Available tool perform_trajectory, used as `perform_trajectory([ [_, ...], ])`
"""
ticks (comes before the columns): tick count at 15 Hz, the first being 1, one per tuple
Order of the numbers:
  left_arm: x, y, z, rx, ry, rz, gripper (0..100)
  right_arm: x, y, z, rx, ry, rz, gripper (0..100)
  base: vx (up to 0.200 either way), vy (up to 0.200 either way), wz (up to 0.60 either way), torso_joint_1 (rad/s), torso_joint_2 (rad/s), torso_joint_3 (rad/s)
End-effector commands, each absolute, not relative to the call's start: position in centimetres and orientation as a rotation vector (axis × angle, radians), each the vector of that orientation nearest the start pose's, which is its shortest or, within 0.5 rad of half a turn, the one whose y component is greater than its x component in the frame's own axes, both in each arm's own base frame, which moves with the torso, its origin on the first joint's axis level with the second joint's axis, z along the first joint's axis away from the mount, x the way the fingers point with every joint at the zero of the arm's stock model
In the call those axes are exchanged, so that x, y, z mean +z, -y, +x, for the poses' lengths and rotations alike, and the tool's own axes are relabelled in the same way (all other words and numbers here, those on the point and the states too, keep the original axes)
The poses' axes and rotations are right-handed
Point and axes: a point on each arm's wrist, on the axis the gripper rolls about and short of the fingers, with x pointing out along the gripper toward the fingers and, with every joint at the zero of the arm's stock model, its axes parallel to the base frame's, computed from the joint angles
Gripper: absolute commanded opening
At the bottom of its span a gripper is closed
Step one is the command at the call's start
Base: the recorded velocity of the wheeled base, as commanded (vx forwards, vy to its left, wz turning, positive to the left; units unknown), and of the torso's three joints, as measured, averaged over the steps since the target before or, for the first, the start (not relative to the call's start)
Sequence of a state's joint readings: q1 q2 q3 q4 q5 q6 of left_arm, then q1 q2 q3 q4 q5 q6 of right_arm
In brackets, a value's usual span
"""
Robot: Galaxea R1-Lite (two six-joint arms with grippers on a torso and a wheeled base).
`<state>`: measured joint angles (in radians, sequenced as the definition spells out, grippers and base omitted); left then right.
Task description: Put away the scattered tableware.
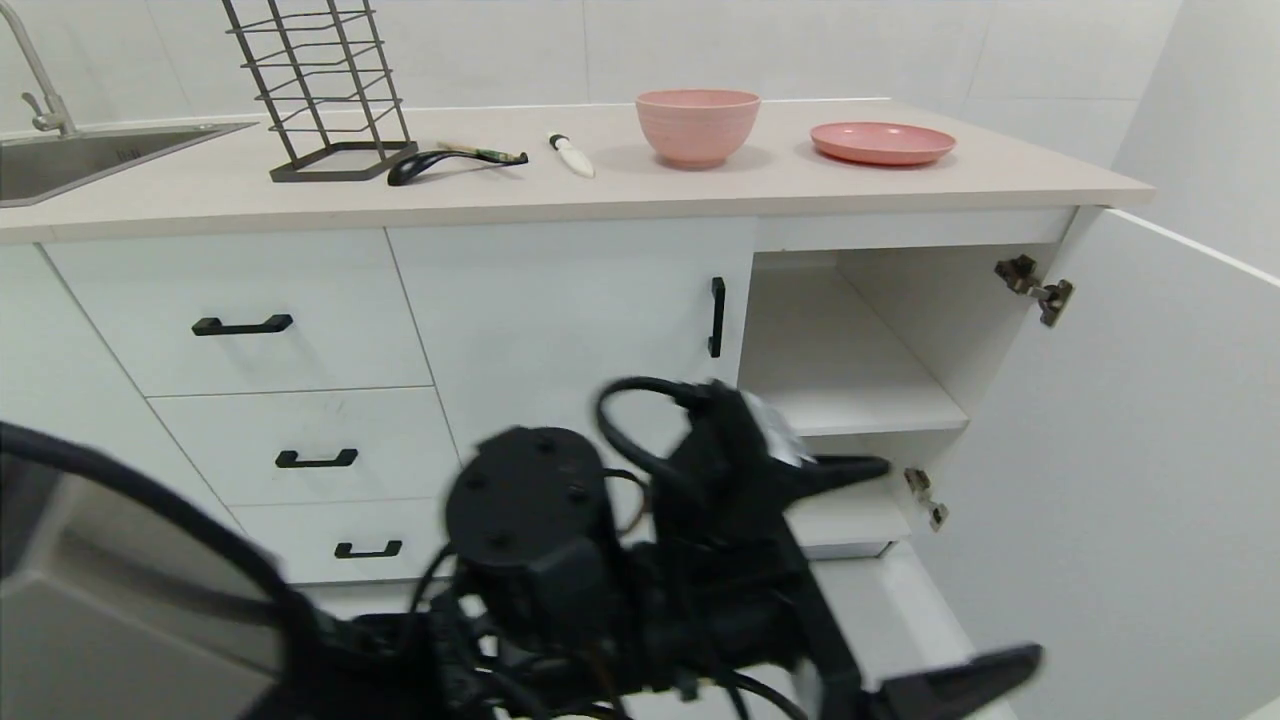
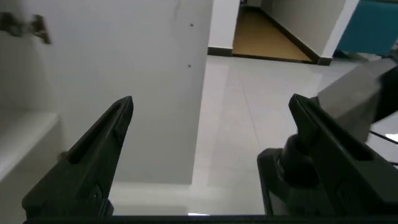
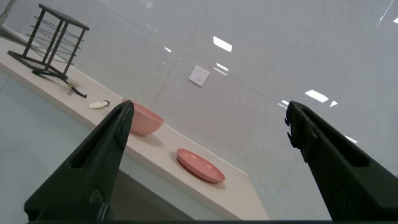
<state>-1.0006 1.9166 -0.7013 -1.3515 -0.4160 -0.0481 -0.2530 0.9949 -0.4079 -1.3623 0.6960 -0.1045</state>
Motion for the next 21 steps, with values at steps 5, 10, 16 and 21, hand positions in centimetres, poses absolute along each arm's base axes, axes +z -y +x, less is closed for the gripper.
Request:
perform_trajectory([
  [5,17.6,5.1,10.0,-0.801,0.287,0.009,100,19.5,-1.1,2.2,0.513,0.63,-0.484,100,0.0,0.0,0.0,0.0,0.0,0.0],
  [10,13.9,0.8,-0.7,-0.439,0.286,0.063,100,13.3,-2.3,-2.9,0.665,0.476,-0.395,100,0.0,0.0,0.0,0.0,0.0,0.0],
  [16,8.1,0.5,-2.3,-0.21,0.06,0.084,100,11.3,-2.0,-2.7,0.802,0.35,-0.343,100,0.0,0.0,0.0,0.0,0.0,0.0],
  [21,7.6,0.1,-2.3,-0.063,0.004,0.034,100,11.1,-1.0,-2.5,0.708,0.33,-0.252,100,0.0,0.0,0.0,0.0,0.0,0.0],
])
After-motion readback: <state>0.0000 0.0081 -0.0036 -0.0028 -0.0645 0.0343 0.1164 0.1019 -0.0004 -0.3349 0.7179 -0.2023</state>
